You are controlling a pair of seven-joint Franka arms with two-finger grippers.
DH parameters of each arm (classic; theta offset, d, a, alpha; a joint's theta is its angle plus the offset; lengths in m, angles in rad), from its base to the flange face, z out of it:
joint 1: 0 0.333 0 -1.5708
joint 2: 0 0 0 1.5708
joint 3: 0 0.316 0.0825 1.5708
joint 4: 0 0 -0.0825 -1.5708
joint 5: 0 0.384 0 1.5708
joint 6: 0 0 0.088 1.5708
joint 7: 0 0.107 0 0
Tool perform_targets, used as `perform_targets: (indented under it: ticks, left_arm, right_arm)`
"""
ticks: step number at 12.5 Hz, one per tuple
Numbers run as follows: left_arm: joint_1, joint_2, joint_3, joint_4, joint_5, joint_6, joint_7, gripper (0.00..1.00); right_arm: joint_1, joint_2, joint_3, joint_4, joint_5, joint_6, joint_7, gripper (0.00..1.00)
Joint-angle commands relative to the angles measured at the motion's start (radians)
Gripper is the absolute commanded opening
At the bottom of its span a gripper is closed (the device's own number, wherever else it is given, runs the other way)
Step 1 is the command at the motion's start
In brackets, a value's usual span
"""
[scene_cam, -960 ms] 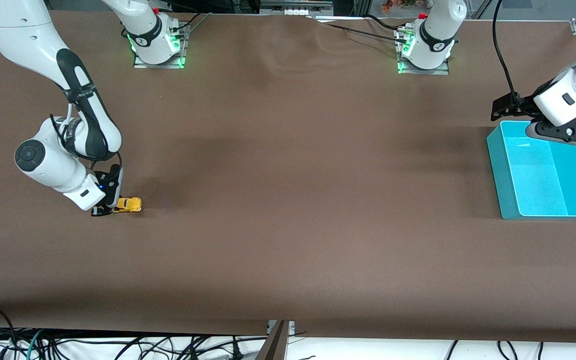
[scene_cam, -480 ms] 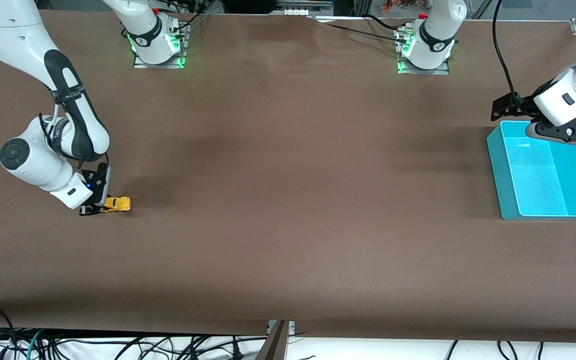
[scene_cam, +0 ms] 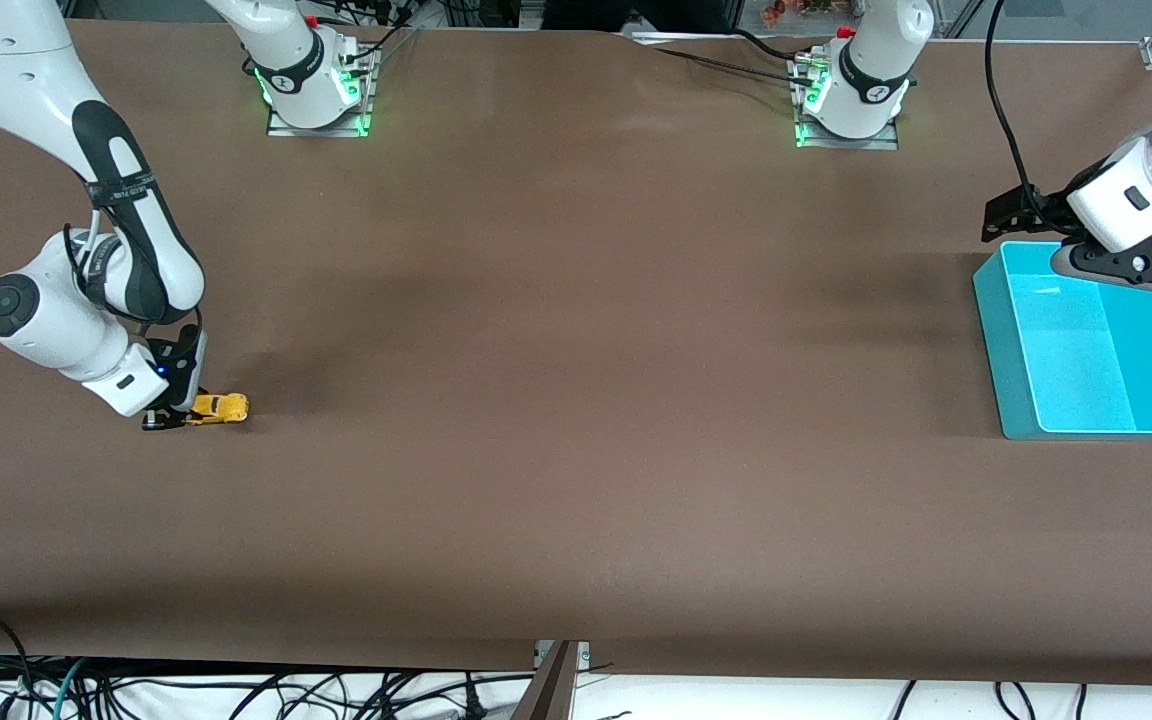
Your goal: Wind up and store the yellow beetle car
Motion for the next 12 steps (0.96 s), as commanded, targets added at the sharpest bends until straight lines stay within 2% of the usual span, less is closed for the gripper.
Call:
perform_targets:
  ticks: [1, 4, 8, 10, 11, 12]
  left_arm:
    - [0.009, -0.008, -0.007, -0.005, 0.022, -0.006, 0.017, 1.0]
    - [0.009, -0.008, -0.007, -0.003, 0.022, -0.006, 0.017, 1.0]
    - [0.009, -0.008, -0.007, -0.005, 0.022, -0.006, 0.017, 1.0]
    - [0.009, -0.008, -0.007, -0.005, 0.022, -0.006, 0.017, 1.0]
    - [0.009, -0.008, -0.007, -0.003, 0.022, -0.006, 0.017, 1.0]
    - [0.009, -0.008, -0.007, -0.005, 0.022, -0.006, 0.017, 1.0]
  right_arm:
    - [-0.042, 0.038, 0.008, -0.005, 0.009, 0.004, -0.059, 0.17]
    - [-0.068, 0.046, 0.009, -0.003, 0.01, 0.006, -0.091, 0.17]
    - [-0.085, 0.066, 0.008, 0.021, 0.079, 0.004, -0.176, 0.17]
    - [-0.085, 0.066, 0.008, 0.021, 0.081, 0.004, -0.184, 0.17]
    - [-0.085, 0.066, 0.008, 0.024, 0.081, 0.004, -0.182, 0.2]
    - [-0.085, 0.065, 0.009, 0.031, 0.081, -0.001, -0.181, 0.41]
